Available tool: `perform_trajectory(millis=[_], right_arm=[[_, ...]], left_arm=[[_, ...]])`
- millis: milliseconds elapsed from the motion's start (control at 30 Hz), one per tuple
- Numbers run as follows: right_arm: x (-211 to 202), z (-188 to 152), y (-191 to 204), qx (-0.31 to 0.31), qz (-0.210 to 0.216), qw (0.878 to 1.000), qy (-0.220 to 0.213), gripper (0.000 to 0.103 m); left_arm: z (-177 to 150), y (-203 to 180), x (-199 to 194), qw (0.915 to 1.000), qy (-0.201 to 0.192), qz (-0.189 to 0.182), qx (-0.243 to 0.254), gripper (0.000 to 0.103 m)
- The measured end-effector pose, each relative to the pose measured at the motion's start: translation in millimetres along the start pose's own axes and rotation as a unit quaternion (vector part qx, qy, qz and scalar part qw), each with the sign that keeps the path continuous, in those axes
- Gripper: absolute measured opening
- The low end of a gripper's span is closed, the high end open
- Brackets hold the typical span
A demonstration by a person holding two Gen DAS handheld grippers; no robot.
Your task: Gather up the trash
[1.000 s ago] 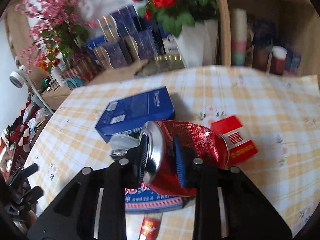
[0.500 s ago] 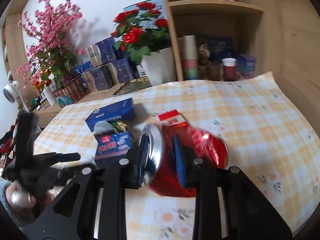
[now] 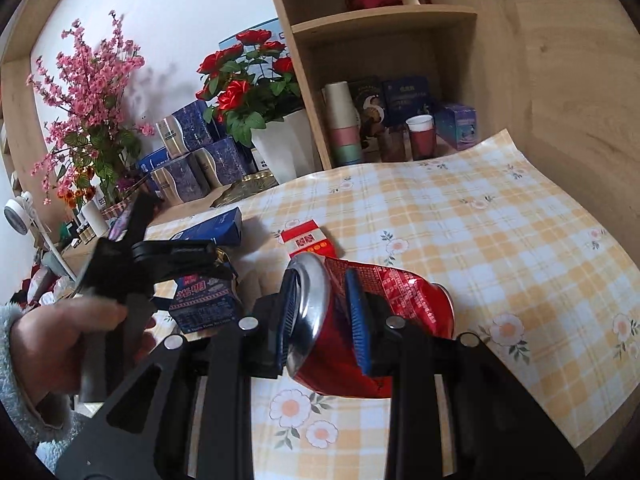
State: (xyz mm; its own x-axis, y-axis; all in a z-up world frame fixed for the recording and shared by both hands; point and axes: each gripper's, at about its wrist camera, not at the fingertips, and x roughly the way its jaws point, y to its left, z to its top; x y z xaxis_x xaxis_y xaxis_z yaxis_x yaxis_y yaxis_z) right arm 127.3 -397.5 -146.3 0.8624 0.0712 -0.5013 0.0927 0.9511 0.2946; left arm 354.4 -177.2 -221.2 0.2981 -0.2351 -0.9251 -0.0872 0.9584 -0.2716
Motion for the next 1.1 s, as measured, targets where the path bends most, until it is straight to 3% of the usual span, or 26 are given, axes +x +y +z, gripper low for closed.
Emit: perform_trajectory(millis=[200, 267, 700, 867, 1100], right_arm=[[-6, -9, -12, 0.021, -0.003, 1.0, 0.008, 0.028], [-10, -11, -14, 0.025, -0.004, 1.0, 0.008, 0.028], [-41, -15, 3, 0.049, 0.013, 0.999, 0.004, 0.028], [-55, -27, 29, 0.037, 0.023, 0.999, 0.014, 0.028], [-78, -58, 76, 0.01, 0.05, 0.998, 0.035, 0.028]], left_arm=[[4, -8, 8, 0.9996, -0.005, 0.029, 0.005, 0.097], [2, -8, 4, 0.9997, -0.011, 0.02, 0.01, 0.09], [-32, 28, -77, 0.9925, -0.054, -0.059, 0.093, 0.09], [-67, 51, -119, 0.982, -0.071, -0.074, 0.159, 0.09], [-129, 99, -161, 0.9721, -0.086, -0.077, 0.204, 0.09]])
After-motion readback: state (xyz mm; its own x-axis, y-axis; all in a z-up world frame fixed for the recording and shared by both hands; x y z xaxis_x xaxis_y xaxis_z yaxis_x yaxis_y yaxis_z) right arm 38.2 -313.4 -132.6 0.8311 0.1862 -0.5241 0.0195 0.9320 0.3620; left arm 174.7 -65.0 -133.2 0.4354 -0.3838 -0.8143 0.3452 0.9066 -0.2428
